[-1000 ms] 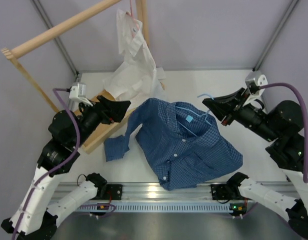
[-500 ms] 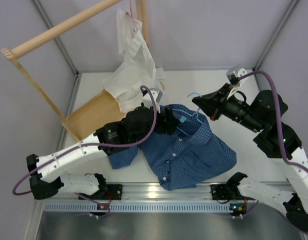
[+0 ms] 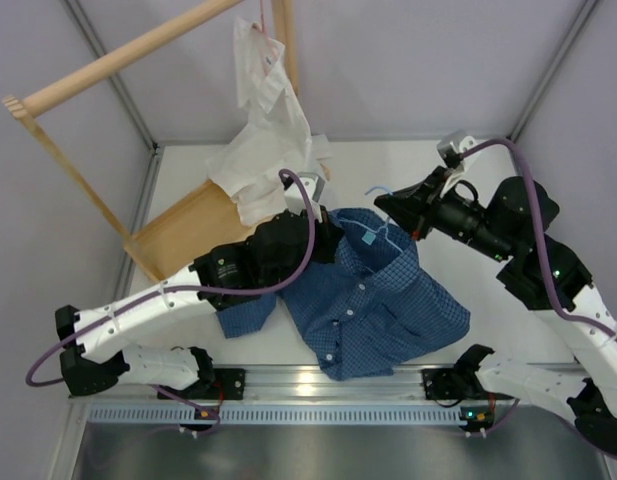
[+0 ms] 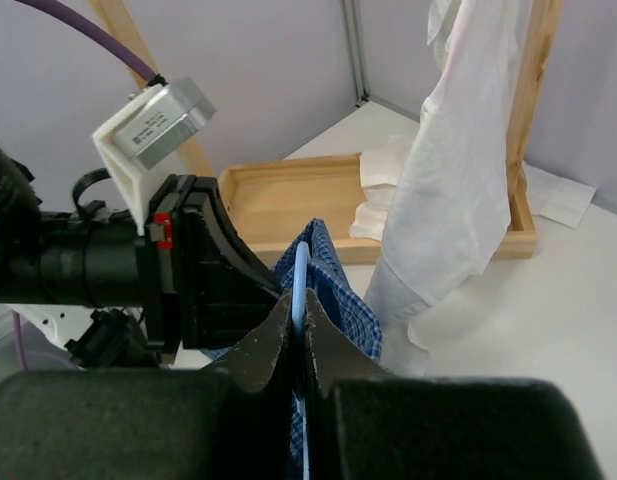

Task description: Place the shirt on the hanger

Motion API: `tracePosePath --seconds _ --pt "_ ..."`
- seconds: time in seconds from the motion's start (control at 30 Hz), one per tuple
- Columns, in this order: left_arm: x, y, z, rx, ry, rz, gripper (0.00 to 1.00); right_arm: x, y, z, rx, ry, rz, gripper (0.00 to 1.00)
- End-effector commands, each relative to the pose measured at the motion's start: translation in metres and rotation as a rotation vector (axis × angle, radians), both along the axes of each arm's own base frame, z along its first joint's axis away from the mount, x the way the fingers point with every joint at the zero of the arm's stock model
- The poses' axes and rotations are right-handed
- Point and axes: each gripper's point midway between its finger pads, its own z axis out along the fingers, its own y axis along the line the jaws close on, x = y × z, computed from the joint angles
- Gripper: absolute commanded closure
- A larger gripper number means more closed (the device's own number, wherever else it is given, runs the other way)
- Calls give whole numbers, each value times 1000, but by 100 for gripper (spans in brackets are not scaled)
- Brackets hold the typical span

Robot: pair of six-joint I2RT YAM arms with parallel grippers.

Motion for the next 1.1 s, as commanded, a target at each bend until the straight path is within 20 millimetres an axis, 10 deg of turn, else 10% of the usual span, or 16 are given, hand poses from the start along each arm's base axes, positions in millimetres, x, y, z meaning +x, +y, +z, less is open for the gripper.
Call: tracePosePath --seconds 0.0,0.3,0.37,0.63,0.77,0.8,0.9,1.07 --pt "-13 -16 34 -82 -38 -70 100 10 14 13 24 -48 -8 100" --pt "-13 2 30 -74 -54 -18 100 23 13 11 12 -70 -72 100" --pt "-14 6 27 -69 -54 -17 79 22 8 16 29 -80 -90 100" --pt "-13 25 29 -65 -75 26 93 13 -7 37 80 -121 -117 100" --pt "-16 28 45 -69 -111 -2 65 12 -5 37 83 -120 -105 100" --pt "-21 28 57 -50 -148 -49 36 11 -4 35 76 -117 -99 100" --pt "-31 31 80 11 -264 -165 3 7 -6 28 41 -119 -84 100" --pt "-42 40 84 196 -479 -322 2 -30 -10 25 28 -124 52 100"
